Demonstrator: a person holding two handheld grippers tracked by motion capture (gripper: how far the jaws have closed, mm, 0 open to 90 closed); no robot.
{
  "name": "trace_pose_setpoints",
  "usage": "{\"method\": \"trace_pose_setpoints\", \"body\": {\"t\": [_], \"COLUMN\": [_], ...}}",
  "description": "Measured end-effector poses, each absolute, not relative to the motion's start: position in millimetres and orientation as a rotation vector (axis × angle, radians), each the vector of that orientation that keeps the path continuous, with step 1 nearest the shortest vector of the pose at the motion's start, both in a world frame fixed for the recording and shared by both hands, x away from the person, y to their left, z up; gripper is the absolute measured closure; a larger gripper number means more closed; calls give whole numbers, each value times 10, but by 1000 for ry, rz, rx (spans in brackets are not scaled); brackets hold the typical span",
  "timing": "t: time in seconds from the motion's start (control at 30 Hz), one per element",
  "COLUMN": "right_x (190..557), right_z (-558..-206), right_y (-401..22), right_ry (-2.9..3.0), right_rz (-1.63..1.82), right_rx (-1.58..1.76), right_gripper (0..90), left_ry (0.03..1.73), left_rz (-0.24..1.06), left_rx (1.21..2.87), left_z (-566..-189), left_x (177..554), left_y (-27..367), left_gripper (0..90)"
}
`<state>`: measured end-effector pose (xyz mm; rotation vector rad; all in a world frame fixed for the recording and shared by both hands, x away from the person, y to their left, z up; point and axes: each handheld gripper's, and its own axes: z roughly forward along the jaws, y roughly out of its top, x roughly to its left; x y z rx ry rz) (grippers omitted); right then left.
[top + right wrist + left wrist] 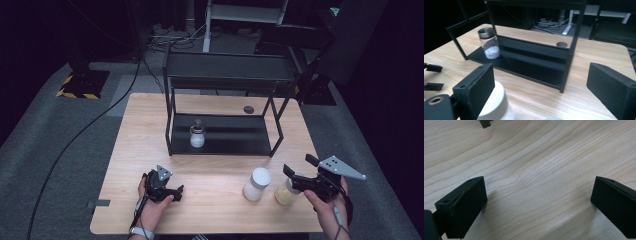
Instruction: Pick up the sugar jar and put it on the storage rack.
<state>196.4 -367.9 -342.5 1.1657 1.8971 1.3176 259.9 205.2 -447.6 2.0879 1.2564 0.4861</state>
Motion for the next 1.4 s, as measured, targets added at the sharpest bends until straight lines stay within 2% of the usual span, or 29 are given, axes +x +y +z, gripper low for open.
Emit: {"method": "trace_pose_setpoints", "body": {"t": [0.87,1.4], "right_x": [1886,1996], "right_z": [-3474,-3745], "right_y": [-3353,-3136], "right_ry": [2013,2059], "right_rz": [1378,1303], "right_rx": [1035,1047], "right_gripper": [80,86], "left_ry": [1256,1257], "left_rz": [486,486], "left_rx": [2089,2089], "left_z": [-4475,-4475], "left_x": [2600,2600], "left_y": [2052,2052], "left_gripper": [5,5]}}
